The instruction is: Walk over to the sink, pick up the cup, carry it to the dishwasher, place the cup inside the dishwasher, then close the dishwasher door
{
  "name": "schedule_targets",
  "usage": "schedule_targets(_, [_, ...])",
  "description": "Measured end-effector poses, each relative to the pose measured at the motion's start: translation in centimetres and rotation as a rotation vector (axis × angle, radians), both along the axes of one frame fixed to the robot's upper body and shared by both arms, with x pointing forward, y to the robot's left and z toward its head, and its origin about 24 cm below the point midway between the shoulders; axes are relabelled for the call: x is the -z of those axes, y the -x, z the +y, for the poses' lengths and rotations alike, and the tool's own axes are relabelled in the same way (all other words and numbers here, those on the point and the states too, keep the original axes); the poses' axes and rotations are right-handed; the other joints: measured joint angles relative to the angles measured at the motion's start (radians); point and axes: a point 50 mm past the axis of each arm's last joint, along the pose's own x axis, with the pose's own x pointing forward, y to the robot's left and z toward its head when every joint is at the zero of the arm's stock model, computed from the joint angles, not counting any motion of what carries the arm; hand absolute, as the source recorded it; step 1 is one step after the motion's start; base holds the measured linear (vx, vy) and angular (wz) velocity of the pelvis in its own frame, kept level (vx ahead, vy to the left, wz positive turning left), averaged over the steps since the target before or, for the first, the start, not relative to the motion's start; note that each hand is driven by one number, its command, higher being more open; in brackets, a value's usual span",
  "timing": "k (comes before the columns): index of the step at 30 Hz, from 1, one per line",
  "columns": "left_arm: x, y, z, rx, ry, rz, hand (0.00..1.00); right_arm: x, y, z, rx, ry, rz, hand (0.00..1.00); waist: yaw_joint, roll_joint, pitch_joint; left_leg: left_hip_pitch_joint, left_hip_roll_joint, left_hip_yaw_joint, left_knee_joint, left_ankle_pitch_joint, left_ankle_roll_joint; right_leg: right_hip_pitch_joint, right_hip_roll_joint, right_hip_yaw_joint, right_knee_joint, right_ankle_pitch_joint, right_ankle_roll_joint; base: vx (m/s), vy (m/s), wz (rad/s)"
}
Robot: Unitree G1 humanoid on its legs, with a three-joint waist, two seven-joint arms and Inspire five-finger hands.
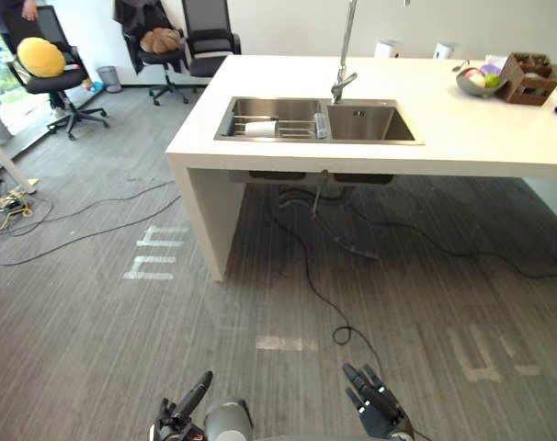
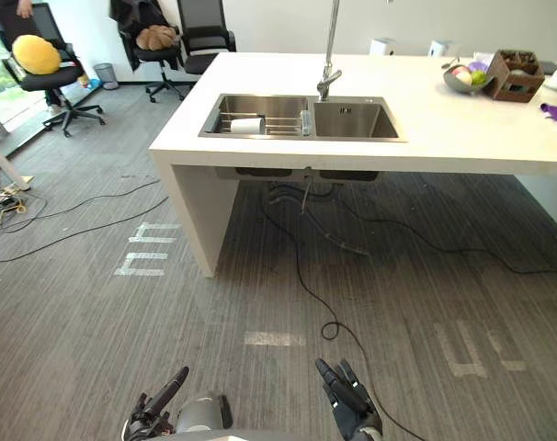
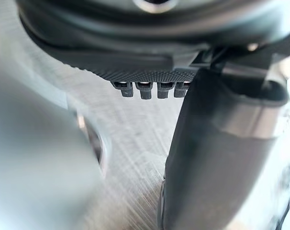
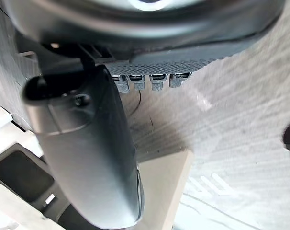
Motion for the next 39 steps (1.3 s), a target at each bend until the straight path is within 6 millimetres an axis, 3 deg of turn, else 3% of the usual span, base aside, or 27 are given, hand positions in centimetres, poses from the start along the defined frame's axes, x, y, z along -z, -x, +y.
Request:
schedule_targets(1, [-0.5,-0.3,0.2,0.039,-0.073,-0.016,1.00,0.0,-0.3,0.7,-0.031,-0.010,-0.008,1.00,0.020,0.000,0.006,0.024,-0.018,0.000,-0.101,0.159,0.052,0.055,-0.027,0.030,-0.015,-0.057,0.037,0.54,0.336,-0.40])
schedule_targets(2, [-1.1,-1.2,0.9,0.073,-0.126,-0.040,1.00,0.1,-0.3,1.8,-0.042,-0.036,-0.008,1.00,0.012,-0.033,0.002,0.013,-0.042,0.006,-0.049,0.098,0.066,0.059,-0.046,0.053,0.013,-0.068,0.028,0.65,0.362,-0.18])
schedule_targets(4, [-2.5,-3.7,1.0,0.128,-0.196,-0.130,1.00,-0.2,-1.1,2.5,-0.081,-0.045,-0.033,1.00,0.017,-0.038,0.000,-0.007,-0.042,0.003,0.020,0.025,0.090,0.008,-0.048,0.081,0.120,-0.065,0.028,0.50,0.266,0.11])
schedule_targets(6, [-5.9,-7.7,0.7,0.199,-0.326,-0.299,1.00,-0.3,-1.8,2.9,-0.091,-0.036,-0.032,1.00,0.018,-0.037,0.001,0.013,-0.056,0.005,0.051,-0.041,0.101,-0.035,-0.058,0.130,0.244,-0.011,0.038,0.41,0.266,0.02])
schedule_targets(8, [-11.2,-11.4,0.6,0.301,-0.552,-0.495,1.00,-0.1,-1.5,3.0,-0.095,-0.033,0.005,1.00,0.016,-0.049,-0.008,0.084,-0.100,0.016,0.035,-0.083,0.106,-0.056,-0.085,0.181,0.382,0.073,0.073,0.43,0.245,0.10])
schedule_targets(9, [-14.9,-13.2,0.4,0.343,-0.692,-0.633,1.00,0.3,-0.7,2.8,-0.050,-0.047,0.036,1.00,0.008,-0.065,-0.027,0.128,-0.144,0.020,0.007,-0.103,0.105,-0.092,-0.113,0.195,0.500,0.142,0.135,0.50,0.224,0.22])
schedule_targets(10, [-16.8,-13.9,0.2,0.353,-0.747,-0.704,1.00,0.4,-0.4,2.5,-0.021,-0.049,0.047,1.00,0.002,-0.068,-0.041,0.145,-0.162,0.017,-0.010,-0.112,0.109,-0.121,-0.121,0.201,0.567,0.198,0.165,0.50,0.174,0.26])
schedule_targets(11, [-21.1,-14.9,-0.4,0.353,-0.886,-0.863,1.00,0.5,0.0,2.0,0.016,-0.034,0.051,1.00,-0.001,-0.072,-0.050,0.201,-0.197,0.014,-0.058,-0.119,0.109,-0.203,-0.138,0.220,0.726,0.356,0.198,0.41,0.114,0.17])
schedule_targets(12, [-24.4,-14.9,-1.0,0.336,-0.972,-0.994,1.00,0.4,0.3,1.6,0.033,-0.017,0.050,1.00,-0.009,-0.074,-0.050,0.243,-0.214,0.014,-0.091,-0.126,0.108,-0.284,-0.158,0.215,0.894,0.382,0.189,0.40,0.079,0.06])
schedule_targets(14, [-30.1,-14.2,-3.2,0.313,-1.142,-1.265,1.00,0.0,1.2,-0.2,0.035,0.058,0.015,1.00,-0.016,-0.040,-0.050,0.382,-0.218,0.013,-0.167,-0.146,0.098,-0.453,-0.166,0.148,1.173,0.315,0.079,0.44,0.056,-0.07])
schedule_targets(15, [-31.8,-14.0,-4.6,0.332,-1.193,-1.389,1.00,-0.2,1.6,-1.1,0.046,0.085,0.000,1.00,-0.030,-0.016,-0.062,0.464,-0.205,0.010,-0.231,-0.144,0.084,-0.517,-0.144,0.093,1.187,0.276,0.032,0.44,0.056,-0.03])
schedule_targets(18, [-34.2,-14.1,-6.9,0.388,-1.239,-1.593,1.00,-0.7,1.0,-1.4,0.044,0.107,-0.064,1.00,-0.070,0.006,-0.077,0.584,-0.190,0.007,-0.340,-0.116,0.039,-0.638,-0.120,-0.032,1.034,0.151,0.004,0.45,0.008,0.16])
schedule_targets(20, [-34.7,-15.1,-7.9,0.442,-1.257,-1.630,1.00,-0.9,0.5,-1.0,0.075,0.093,-0.101,1.00,-0.111,0.011,-0.077,0.649,-0.155,-0.008,-0.371,-0.108,0.012,-0.671,-0.083,-0.154,0.634,0.137,-0.025,0.50,-0.169,0.34])
schedule_targets(21, [-34.6,-15.4,-8.0,0.455,-1.256,-1.621,1.00,-0.9,0.5,-0.9,0.082,0.087,-0.100,1.00,-0.115,0.011,-0.077,0.668,-0.145,-0.012,-0.374,-0.110,0.006,-0.670,-0.059,-0.151,0.528,0.149,-0.035,0.57,-0.273,0.27])
schedule_targets(22, [-34.2,-16.0,-8.1,0.479,-1.248,-1.586,1.00,-0.7,0.8,-0.7,0.090,0.073,-0.085,1.00,-0.120,0.009,-0.076,0.702,-0.125,-0.030,-0.362,-0.133,-0.031,-0.645,0.004,-0.102,0.301,0.254,-0.065,0.64,-0.306,0.14])
schedule_targets(23, [-33.1,-16.4,-8.4,0.500,-1.206,-1.528,1.00,-0.8,0.9,-1.8,0.086,0.093,-0.073,1.00,-0.120,0.063,-0.075,0.737,-0.070,-0.055,-0.356,-0.153,-0.061,-0.603,0.070,-0.097,0.269,0.335,-0.109,0.65,-0.272,0.08])
schedule_targets(24, [-32.8,-16.7,-8.6,0.529,-1.193,-1.495,1.00,-0.7,1.0,-2.3,0.085,0.105,-0.061,1.00,-0.114,0.074,-0.078,0.732,-0.057,-0.072,-0.353,-0.145,-0.056,-0.592,0.081,-0.093,0.269,0.321,-0.115,0.64,-0.253,0.02])
schedule_targets(27, [-30.9,-18.2,-10.2,0.755,-1.163,-1.362,1.00,0.0,2.7,-3.0,0.112,0.092,0.050,1.00,-0.118,0.077,-0.069,0.725,-0.050,-0.163,-0.307,-0.046,-0.043,-0.580,0.085,-0.036,0.378,0.190,-0.103,0.39,-0.182,0.14])
schedule_targets(30, [-30.0,-18.5,-11.3,0.899,-1.137,-1.295,1.00,0.3,3.1,-3.0,0.111,0.067,0.103,1.00,-0.123,0.081,-0.070,0.686,-0.008,-0.209,-0.133,0.019,-0.048,-0.511,0.116,-0.043,0.362,0.131,-0.111,0.38,-0.187,-0.02])
schedule_targets(31, [-29.7,-18.6,-11.9,0.970,-1.122,-1.278,1.00,0.3,3.5,-3.1,0.109,0.060,0.120,1.00,-0.125,0.087,-0.074,0.625,0.027,-0.225,0.007,0.073,-0.076,-0.468,0.132,-0.061,0.326,0.116,-0.109,0.30,-0.126,0.30])
schedule_targets(32, [-29.4,-18.6,-12.4,1.039,-1.111,-1.258,1.00,0.4,4.1,-3.2,0.105,0.058,0.138,1.00,-0.127,0.087,-0.072,0.533,0.081,-0.228,0.182,0.183,-0.089,-0.407,0.146,-0.081,0.272,0.109,-0.114,0.35,-0.145,0.54])
schedule_targets(33, [-29.1,-18.6,-12.7,1.099,-1.106,-1.229,1.00,0.4,4.6,-3.3,0.095,0.059,0.153,1.00,-0.125,0.087,-0.071,0.449,0.140,-0.207,0.318,0.167,-0.087,-0.347,0.153,-0.104,0.219,0.111,-0.116,0.29,-0.119,0.48])
schedule_targets(34, [-29.1,-18.6,-12.7,1.112,-1.107,-1.221,1.00,0.4,4.8,-3.3,0.092,0.060,0.158,1.00,-0.125,0.086,-0.071,0.431,0.153,-0.195,0.338,0.158,-0.083,-0.331,0.152,-0.111,0.206,0.115,-0.121,0.25,-0.117,0.43])
schedule_targets(35, [-28.9,-18.8,-12.1,1.163,-1.106,-1.171,1.00,0.5,5.7,-3.3,0.087,0.058,0.177,1.00,-0.117,0.068,-0.078,0.379,0.196,-0.097,0.332,0.098,-0.073,-0.274,0.143,-0.122,0.145,0.122,-0.123,0.21,-0.085,0.15])
schedule_targets(37, [-29.4,-18.9,-10.9,1.192,-1.149,-1.133,1.00,0.5,6.1,-3.4,0.089,0.053,0.179,1.00,-0.106,0.054,-0.088,0.373,0.195,0.043,0.151,0.066,-0.045,-0.231,0.110,-0.119,0.095,0.130,-0.114,0.25,-0.063,0.05])
schedule_targets(38, [-29.7,-19.0,-10.6,1.197,-1.159,-1.133,1.00,0.5,6.1,-3.4,0.088,0.052,0.176,1.00,-0.106,0.053,-0.089,0.371,0.188,0.075,0.081,0.067,-0.045,-0.226,0.097,-0.120,0.086,0.131,-0.113,0.34,0.004,0.04])
schedule_targets(39, [-30.8,-19.3,-10.4,1.210,-1.184,-1.155,1.00,0.4,6.1,-3.7,0.090,0.055,0.169,1.00,-0.093,0.057,-0.093,0.356,0.168,0.113,-0.095,0.140,-0.027,-0.228,0.083,-0.116,0.088,0.132,-0.109,0.33,0.079,0.09])
